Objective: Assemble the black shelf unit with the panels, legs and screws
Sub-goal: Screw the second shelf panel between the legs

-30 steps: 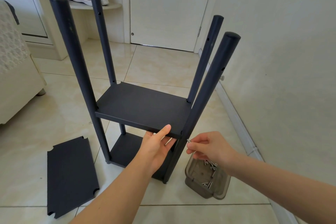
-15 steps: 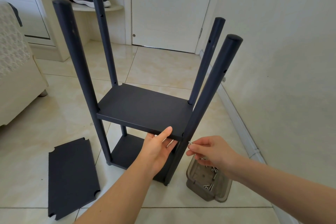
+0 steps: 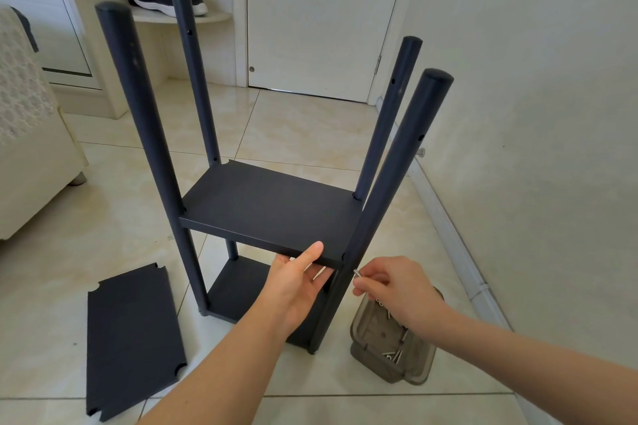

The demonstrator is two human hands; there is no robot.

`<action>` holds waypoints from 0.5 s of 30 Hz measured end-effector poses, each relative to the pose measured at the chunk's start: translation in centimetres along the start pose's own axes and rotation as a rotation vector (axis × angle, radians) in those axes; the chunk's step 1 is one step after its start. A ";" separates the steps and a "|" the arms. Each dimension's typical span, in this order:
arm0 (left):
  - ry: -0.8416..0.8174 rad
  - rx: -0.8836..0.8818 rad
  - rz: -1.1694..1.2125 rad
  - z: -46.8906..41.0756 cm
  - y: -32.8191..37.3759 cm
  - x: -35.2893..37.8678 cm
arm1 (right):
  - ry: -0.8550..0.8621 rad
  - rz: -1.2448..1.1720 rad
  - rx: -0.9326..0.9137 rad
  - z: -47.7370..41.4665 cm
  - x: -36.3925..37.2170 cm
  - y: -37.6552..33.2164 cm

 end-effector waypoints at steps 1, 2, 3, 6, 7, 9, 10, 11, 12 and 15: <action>-0.001 0.001 -0.001 0.0 0.0 0.0 | 0.000 0.018 -0.008 0.0 0.0 -0.1; 0.002 0.001 -0.004 0.0 0.0 0.0 | -0.004 0.022 -0.014 0.0 0.1 -0.2; 0.005 0.000 -0.007 0.0 0.0 -0.1 | -0.015 0.032 -0.017 0.0 0.2 -0.2; 0.000 -0.008 0.001 0.0 0.0 0.0 | -0.063 0.125 -0.032 0.0 0.7 -0.5; -0.003 -0.009 0.004 0.0 0.0 0.0 | -0.068 0.144 -0.039 0.0 0.7 -0.6; -0.006 -0.008 0.008 0.0 0.0 0.0 | -0.066 0.161 -0.052 0.0 0.7 -0.6; -0.007 -0.007 0.008 0.0 0.0 0.0 | -0.064 0.166 -0.059 0.0 0.6 -0.6; -0.008 -0.005 0.006 0.0 0.0 0.0 | -0.061 0.170 -0.068 0.1 0.6 -0.6; -0.006 -0.004 0.006 0.0 0.0 0.0 | -0.058 0.169 -0.076 0.1 0.6 -0.7; -0.003 -0.006 0.004 0.0 0.0 -0.1 | -0.053 0.156 -0.087 0.1 0.8 -0.8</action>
Point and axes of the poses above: each hand's wrist, its own z-axis away from the middle knuckle, its own x-axis out of the palm, y = z × x, the point moved 9 cm from there along -z, towards the middle knuckle, and after that the axes turned 6 degrees about -y, right-handed, at the moved point
